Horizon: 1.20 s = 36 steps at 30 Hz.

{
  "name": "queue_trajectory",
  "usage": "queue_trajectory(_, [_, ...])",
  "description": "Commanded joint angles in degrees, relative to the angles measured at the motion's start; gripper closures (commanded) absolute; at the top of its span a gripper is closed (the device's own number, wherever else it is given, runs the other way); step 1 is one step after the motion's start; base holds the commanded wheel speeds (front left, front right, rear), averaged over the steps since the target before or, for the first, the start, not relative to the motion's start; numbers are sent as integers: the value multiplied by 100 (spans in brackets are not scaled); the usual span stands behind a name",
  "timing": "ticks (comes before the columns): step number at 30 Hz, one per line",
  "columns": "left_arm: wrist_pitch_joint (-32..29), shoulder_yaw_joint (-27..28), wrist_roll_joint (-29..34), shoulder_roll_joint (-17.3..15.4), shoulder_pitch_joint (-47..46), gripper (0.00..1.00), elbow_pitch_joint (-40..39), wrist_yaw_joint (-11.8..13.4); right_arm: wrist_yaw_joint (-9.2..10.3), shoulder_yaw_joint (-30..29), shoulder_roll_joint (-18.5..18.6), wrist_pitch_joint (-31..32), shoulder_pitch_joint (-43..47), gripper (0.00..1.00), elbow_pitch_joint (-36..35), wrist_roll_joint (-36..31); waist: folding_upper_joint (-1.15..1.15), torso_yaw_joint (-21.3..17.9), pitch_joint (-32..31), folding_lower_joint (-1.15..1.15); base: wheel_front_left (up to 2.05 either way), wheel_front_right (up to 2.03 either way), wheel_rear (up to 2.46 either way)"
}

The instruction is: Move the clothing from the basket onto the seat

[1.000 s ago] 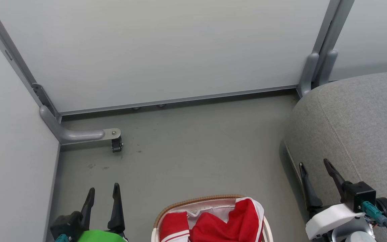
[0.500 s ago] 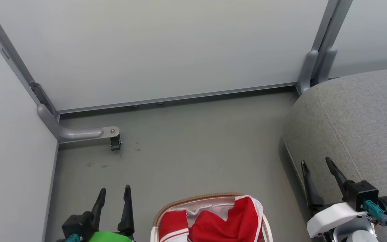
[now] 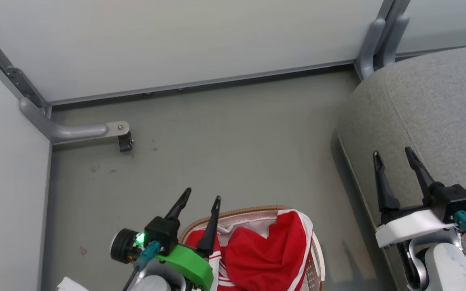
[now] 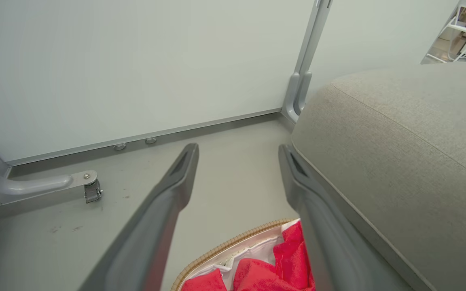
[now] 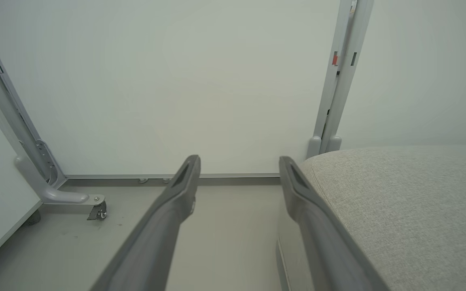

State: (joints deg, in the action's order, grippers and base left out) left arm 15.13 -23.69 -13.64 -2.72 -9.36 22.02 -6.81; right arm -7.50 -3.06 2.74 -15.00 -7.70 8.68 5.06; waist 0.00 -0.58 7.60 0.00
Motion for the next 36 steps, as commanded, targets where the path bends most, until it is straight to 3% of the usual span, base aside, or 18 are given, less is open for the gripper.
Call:
queue_trajectory(1, [5, -150, 37, -30, -242, 0, 108, -24, 2, -46, 27, -28, -145, 0, -46, 23, 0, -201, 604, 0, 0, 0, 0])
queue_trajectory(14, [5, -2340, 242, -36, -2084, 0, 2072, -68, 3, -170, 22, -28, -1182, 0, -316, 361, 0, -895, 2422, 0, 0, 0, 0])
queue_trajectory(26, [-35, -3725, 129, -40, -3085, 0, 3635, -65, 3, 4, 19, -28, -1577, 0, -442, 836, 0, -1485, 3492, 0, 0, 0, 0])
queue_trajectory(36, [-345, -4320, -234, -35, -3505, 0, 4320, -66, 3, 179, 19, -28, -1691, 0, -498, 1191, 0, -1739, 3952, 0, 0, 0, 0])
